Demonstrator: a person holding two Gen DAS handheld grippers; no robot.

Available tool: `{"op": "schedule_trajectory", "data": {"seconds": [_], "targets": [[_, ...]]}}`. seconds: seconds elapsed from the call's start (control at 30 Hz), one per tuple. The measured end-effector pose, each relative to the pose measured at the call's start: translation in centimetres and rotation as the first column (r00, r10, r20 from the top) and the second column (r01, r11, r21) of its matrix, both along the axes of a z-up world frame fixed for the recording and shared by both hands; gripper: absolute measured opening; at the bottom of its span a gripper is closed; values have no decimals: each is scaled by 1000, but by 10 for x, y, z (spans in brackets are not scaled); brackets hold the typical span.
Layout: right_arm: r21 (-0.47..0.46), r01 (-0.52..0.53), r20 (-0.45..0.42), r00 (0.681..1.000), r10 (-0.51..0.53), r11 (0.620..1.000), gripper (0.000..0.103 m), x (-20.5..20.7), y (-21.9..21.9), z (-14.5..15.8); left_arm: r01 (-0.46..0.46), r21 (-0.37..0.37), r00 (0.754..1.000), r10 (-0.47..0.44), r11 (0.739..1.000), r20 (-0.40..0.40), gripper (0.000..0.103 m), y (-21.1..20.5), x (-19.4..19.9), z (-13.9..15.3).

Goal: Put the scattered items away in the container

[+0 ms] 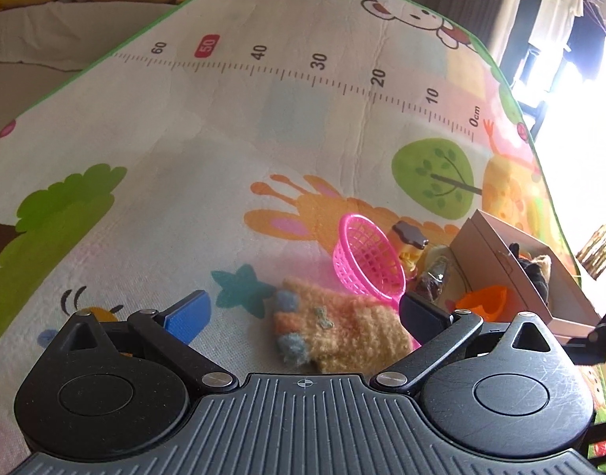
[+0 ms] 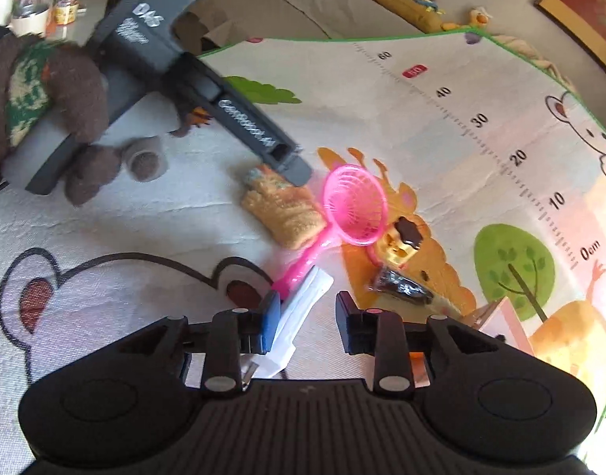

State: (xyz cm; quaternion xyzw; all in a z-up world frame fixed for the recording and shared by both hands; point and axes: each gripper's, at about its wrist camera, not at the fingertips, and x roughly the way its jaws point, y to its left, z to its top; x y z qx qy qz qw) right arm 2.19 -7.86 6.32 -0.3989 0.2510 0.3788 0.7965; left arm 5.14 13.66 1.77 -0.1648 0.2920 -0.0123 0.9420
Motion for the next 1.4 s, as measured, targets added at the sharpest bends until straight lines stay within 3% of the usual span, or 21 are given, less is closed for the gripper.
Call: {"op": "schedule_trajectory", "data": {"seconds": [0.1, 0.17, 0.3, 0.4, 0.6, 0.7, 0.77, 0.8, 0.87, 0.97, 1.23, 1.37, 1.4], "targets": [[61, 93, -47, 995, -91, 994, 35, 21, -10, 9, 15, 7, 1000, -15, 1000, -4, 103, -4, 0, -3], [67, 134, -19, 991, -133, 989, 37, 29, -14, 10, 17, 5, 1000, -17, 1000, -10, 103, -5, 0, -5], [-84, 145, 138, 982, -132, 986, 36, 41, -5, -10, 24, -3, 999, -24, 1000, -22, 103, -6, 2, -9], [-189, 144, 143, 983, -118, 971, 36, 59, 2, -30, 35, -6, 999, -35, 999, -21, 103, -8, 1, -12], [-193, 117, 66, 992, -106, 974, 36, 63, 10, -42, 41, -26, 999, -41, 999, -9, 103, -6, 0, -14], [-104, 89, -119, 988, -101, 991, 36, 55, 9, -30, 36, -44, 999, -36, 998, -6, 103, -3, 1, -14], [-66, 65, -154, 985, -75, 996, 36, 43, 9, -22, 30, -52, 1000, -30, 998, -4, 103, -2, 1, -14], [-71, 60, -123, 990, -68, 996, 36, 38, 11, -20, 28, -54, 1000, -28, 998, -3, 103, -2, 1, -14], [-142, 58, 33, 998, -53, 988, 36, 30, 16, -24, 27, -54, 1000, -28, 998, -2, 103, -2, 1, -14], [-305, 66, 228, 974, 6, 950, 36, 32, 22, -46, 38, -44, 999, -38, 998, 0, 103, -4, 0, -15], [-456, 99, 332, 941, 66, 885, 31, 53, 30, -88, 76, -20, 997, -75, 997, 35, 103, -13, -4, -13], [-439, 88, 326, 943, 67, 894, 10, 49, 26, -89, 82, 1, 995, -82, 997, 53, 103, -20, -11, -8], [-412, 87, 326, 943, 58, 907, 9, 45, 24, -85, 87, 7, 995, -87, 996, 56, 103, -22, -14, -7]]}}
